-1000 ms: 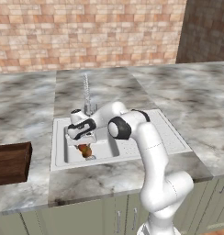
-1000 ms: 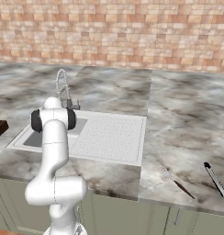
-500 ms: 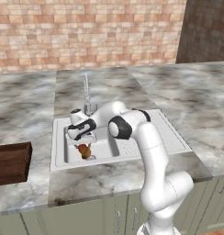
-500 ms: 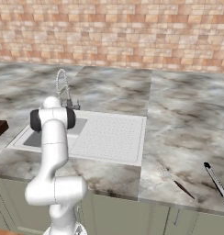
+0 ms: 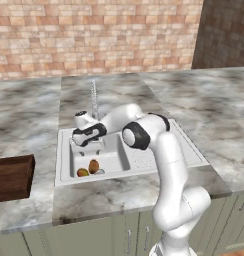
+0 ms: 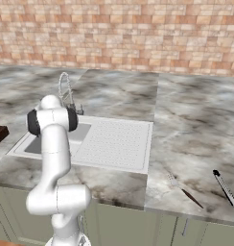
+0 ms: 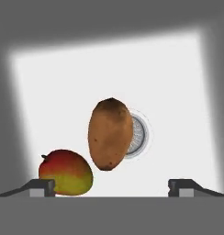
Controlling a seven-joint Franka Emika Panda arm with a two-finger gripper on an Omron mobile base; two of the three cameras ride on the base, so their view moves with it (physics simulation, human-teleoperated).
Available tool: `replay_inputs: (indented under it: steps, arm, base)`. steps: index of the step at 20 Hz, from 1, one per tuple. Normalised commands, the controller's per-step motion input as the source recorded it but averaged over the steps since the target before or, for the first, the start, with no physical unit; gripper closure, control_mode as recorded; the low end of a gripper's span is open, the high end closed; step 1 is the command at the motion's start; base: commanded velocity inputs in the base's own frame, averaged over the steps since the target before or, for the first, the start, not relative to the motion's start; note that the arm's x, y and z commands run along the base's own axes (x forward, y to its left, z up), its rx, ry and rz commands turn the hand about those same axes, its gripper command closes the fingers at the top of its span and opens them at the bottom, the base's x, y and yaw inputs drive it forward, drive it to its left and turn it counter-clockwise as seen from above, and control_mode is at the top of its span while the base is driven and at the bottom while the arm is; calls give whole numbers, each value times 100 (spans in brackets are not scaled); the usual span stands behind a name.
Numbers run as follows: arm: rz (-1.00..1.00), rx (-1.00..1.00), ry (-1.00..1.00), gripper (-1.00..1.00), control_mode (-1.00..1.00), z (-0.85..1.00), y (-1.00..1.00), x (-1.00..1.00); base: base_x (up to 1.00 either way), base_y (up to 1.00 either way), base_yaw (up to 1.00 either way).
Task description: Pick up all produce items and place them in the sink. Turn on the sink faucet to wash them. Then turn the sink off and put them in the tray.
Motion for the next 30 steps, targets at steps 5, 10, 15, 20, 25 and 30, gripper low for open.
replay_inputs:
  steps: [5, 10, 15, 20, 25, 30]
  arm:
    - [0, 0, -8, -100, -100, 68, 0, -39]
    - [0, 1, -3, -100, -100, 39, -14, -43]
    - [0, 5, 0, -100, -100, 10, -46, -17]
    - [3, 9, 0, -100, -100, 2, -59, -7]
    - [6, 9, -2, -100, -100, 32, -46, -1]
    - [12, 10, -9, -100, -100, 49, -29, 1]
  base:
    - [0, 0, 0]
    - [0, 0, 0]
    - [0, 0, 0]
    - [0, 0, 0]
    - [0, 0, 0]
    - [0, 0, 0]
